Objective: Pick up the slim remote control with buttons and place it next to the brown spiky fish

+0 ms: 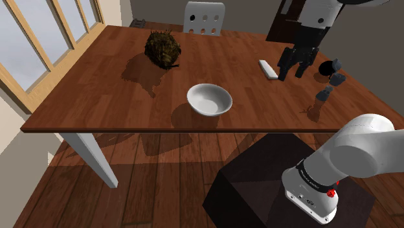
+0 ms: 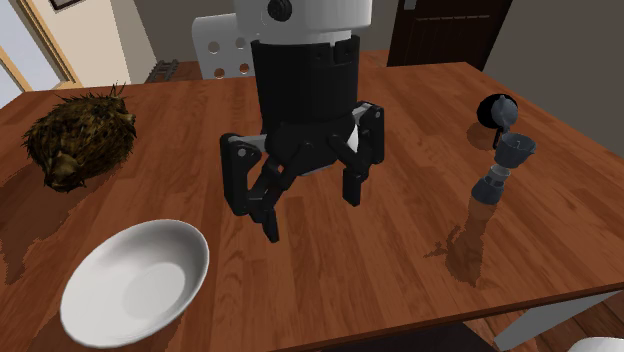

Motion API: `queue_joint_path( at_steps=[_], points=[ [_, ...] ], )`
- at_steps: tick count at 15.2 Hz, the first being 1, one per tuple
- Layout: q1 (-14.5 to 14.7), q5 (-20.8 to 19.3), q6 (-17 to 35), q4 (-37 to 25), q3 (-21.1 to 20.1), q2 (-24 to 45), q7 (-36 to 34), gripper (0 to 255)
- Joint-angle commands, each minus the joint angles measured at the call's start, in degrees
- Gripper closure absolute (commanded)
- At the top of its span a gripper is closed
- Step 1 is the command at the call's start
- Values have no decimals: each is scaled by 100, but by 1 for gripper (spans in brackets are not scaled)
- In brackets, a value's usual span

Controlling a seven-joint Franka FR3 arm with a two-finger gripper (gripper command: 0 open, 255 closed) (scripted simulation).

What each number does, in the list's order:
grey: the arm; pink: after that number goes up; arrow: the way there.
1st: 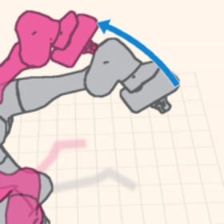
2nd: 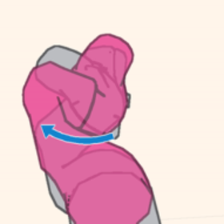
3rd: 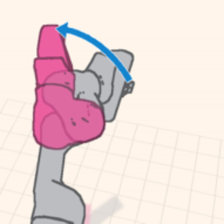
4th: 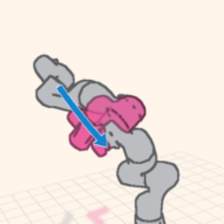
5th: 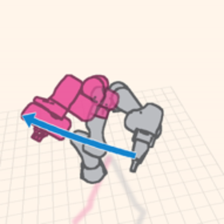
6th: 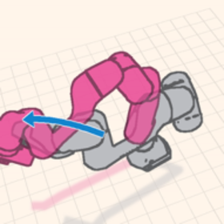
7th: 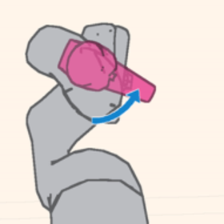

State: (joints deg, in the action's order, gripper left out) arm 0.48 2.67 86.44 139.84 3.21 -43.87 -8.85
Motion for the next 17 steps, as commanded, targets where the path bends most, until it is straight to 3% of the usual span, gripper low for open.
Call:
queue_joint_path(
  at_steps=[1, 10, 17],
  points=[
    [0, 0, 0, 0, 0, 0, 0, 0],
    [-383, -456, 1304, -259, 608, 1371, 398, 0],
    [-606, -559, 2144, -815, 1069, 2599, 705, 0]
  ],
)
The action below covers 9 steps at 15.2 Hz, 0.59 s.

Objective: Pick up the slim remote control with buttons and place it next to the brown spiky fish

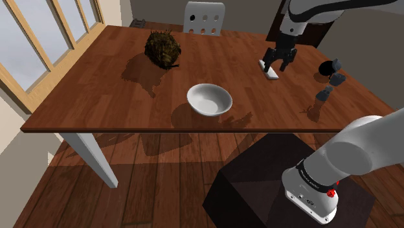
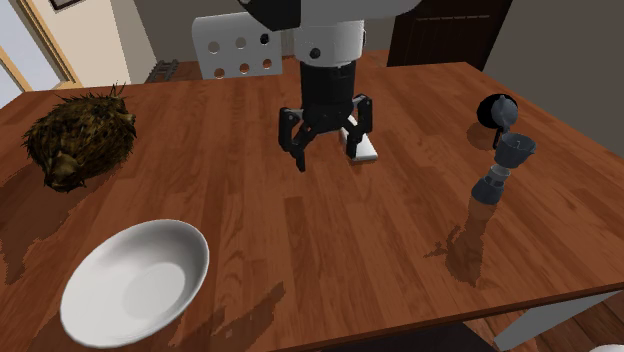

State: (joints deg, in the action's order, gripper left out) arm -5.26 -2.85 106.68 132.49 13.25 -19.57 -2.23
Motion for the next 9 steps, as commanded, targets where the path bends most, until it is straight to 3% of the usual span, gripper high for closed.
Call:
queue_joint_path(
  at_steps=[1, 9],
  points=[
    [-60, 1, 222, -184, 128, 352, 92, 0],
    [-314, 281, 855, -1218, 573, 1861, 532, 0]
  ],
)
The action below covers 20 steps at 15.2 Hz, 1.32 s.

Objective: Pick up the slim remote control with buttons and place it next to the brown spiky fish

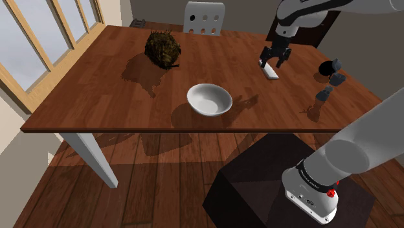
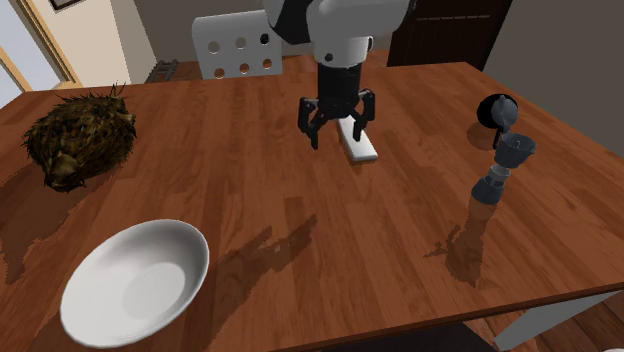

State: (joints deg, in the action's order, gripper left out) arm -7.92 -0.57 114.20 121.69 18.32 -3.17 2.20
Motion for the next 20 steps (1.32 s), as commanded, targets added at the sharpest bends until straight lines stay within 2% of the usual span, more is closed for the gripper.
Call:
queue_joint_path(
  at_steps=[1, 7, 14, 20],
  points=[
    [-88, 114, 156, -294, 110, 414, 149, 0],
    [-411, 552, 343, -1359, 295, 1596, 501, 0],
    [-980, 1088, 261, -2942, 338, 3022, 789, 0],
    [-1023, 1171, 565, -2831, 294, 3220, 837, 0]
  ],
)
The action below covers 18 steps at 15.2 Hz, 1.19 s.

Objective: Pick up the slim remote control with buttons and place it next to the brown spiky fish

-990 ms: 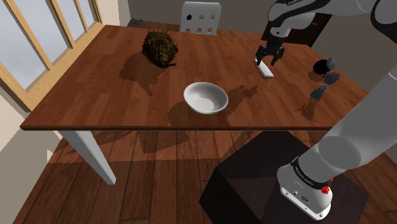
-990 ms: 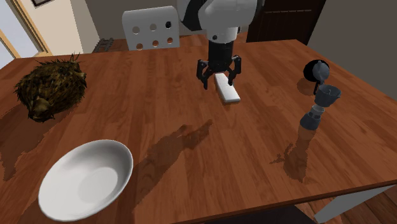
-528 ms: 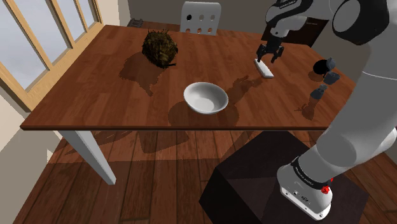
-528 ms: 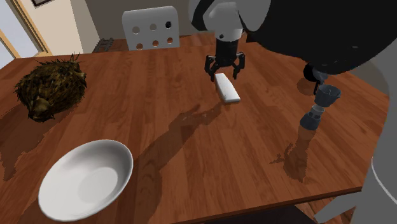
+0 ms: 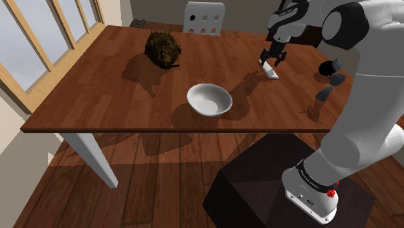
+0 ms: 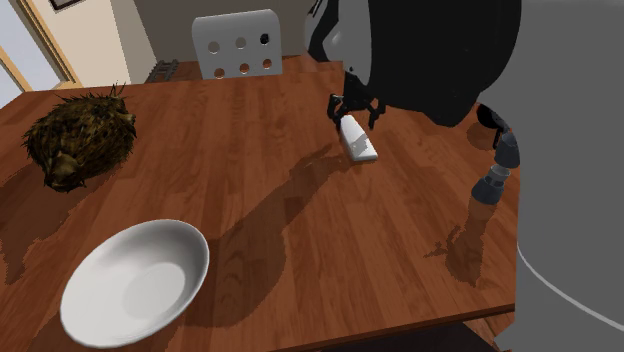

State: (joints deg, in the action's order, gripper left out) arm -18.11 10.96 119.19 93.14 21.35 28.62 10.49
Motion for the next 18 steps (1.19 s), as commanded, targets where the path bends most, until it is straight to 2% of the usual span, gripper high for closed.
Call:
queue_joint_path(
  at_steps=[1, 10, 11, 18],
  points=[
    [-9, 32, 127, 54, -18, 75, 17, 0],
    [-16, 56, 221, 97, -32, 129, 31, 0],
    [-16, 56, 221, 97, -32, 129, 31, 255],
    [-16, 56, 222, 99, -32, 128, 31, 255]
  ],
)
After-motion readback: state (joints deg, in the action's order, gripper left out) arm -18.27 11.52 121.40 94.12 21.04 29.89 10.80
